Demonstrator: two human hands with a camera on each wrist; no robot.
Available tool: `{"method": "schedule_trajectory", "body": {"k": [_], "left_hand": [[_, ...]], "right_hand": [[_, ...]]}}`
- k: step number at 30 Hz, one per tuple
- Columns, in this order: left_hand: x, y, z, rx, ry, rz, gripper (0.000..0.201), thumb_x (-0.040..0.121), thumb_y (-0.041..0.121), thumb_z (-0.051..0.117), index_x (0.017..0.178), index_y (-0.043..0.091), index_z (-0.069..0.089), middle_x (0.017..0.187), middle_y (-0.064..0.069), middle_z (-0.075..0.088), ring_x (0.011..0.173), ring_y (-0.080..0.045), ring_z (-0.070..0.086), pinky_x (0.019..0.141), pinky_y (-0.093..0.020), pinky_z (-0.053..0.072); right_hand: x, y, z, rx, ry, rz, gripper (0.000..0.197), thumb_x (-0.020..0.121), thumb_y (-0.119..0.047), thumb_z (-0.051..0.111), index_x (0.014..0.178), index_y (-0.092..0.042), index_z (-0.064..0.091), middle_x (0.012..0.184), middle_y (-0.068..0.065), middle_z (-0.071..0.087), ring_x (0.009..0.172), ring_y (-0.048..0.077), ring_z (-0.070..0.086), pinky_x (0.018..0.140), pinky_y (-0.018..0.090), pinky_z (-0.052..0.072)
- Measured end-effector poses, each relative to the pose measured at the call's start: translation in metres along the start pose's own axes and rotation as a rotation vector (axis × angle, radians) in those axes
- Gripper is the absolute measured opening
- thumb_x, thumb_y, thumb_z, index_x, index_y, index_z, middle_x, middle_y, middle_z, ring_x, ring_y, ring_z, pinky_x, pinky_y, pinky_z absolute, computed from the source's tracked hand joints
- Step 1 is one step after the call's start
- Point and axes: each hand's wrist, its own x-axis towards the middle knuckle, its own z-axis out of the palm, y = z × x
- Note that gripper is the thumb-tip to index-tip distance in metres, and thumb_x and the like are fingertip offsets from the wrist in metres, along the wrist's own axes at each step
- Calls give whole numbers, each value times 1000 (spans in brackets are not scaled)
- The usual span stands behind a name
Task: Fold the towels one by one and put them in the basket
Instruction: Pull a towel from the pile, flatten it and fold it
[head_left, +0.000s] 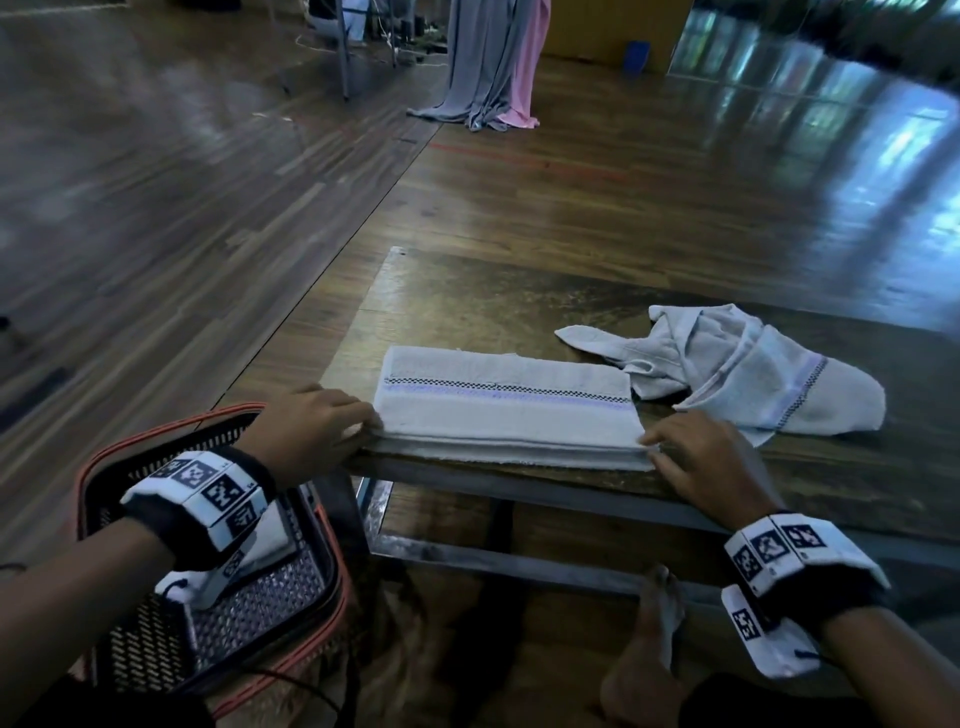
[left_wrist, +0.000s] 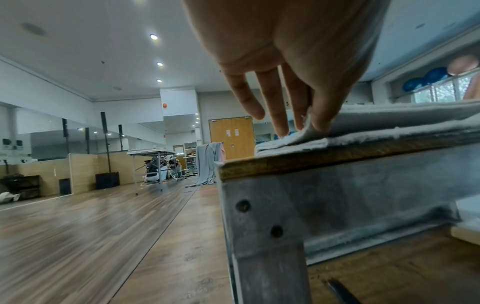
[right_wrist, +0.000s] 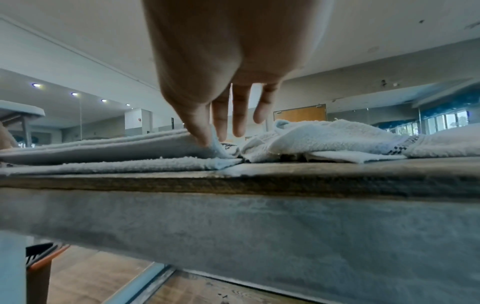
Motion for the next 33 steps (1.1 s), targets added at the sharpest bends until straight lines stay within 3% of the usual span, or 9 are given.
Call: {"method": "schedule_trajectory", "body": {"k": [3,6,11,15,19,22,26,29,33], "left_hand": [[-9,-2,7,-81,-111,-7,21,74,18,74,94,20,69,98,2,73,77,-21,69,68,-31,54],[-12,-3,8,-36,-130,21,33,68,23,80,99,20,67,100,4,71,78,-18,68,71,-29,52],[-10,-5,16,-121,-82,-69,22,77,14,71,98,19,67,100,3,69,79,-23,66,71,-26,46],[-11,-9,15,-197,-39,-103,21,75,10,72,94,17,67,93,3,70,75,-17,65,67,-21,42],[-16,-17,9,-373,17,-170,21,80,9,68,97,19,62,94,13,64,82,0,58,73,-8,39],[-19,-17,7,-435,29,-177,18,81,10,67,94,20,60,89,18,62,80,3,57,72,-4,40],[-23,-15,15,-313,-17,-176,18,79,11,69,95,18,65,93,6,69,80,-11,61,70,-20,45],[-25,-16,19,-208,20,-152,23,74,12,74,94,21,67,95,6,70,79,-14,62,76,-24,40],[-28,-16,21,-147,30,-130,27,71,16,77,95,25,67,97,9,70,80,-14,64,82,-29,39]], "right_hand": [[-10,-4,7,45,-98,44,33,76,-14,71,109,-15,68,112,4,68,102,24,63,87,41,52],[-15,-5,9,51,-95,28,41,74,-21,75,113,-14,66,114,4,67,104,23,63,88,35,52],[-25,-11,8,2,-183,8,56,68,-29,79,119,-16,59,120,4,62,112,22,58,90,36,51],[-31,-18,11,89,-135,71,34,74,-7,69,106,-15,63,108,4,63,101,22,60,85,39,51],[-31,-20,8,411,-59,269,22,79,-2,65,81,-23,59,89,-2,59,88,18,58,74,23,44],[-32,-25,3,461,-30,303,24,77,-1,66,86,-22,59,93,1,60,88,19,59,79,31,49],[-38,-34,5,270,-177,117,40,73,-19,71,110,-20,56,109,-4,57,102,12,55,88,29,46],[-40,-40,10,96,-131,42,35,75,-18,69,109,-21,58,113,-4,58,104,13,56,86,29,47],[-39,-39,13,102,-53,49,28,79,-9,66,104,-20,62,109,-4,62,100,13,60,82,29,51]]}}
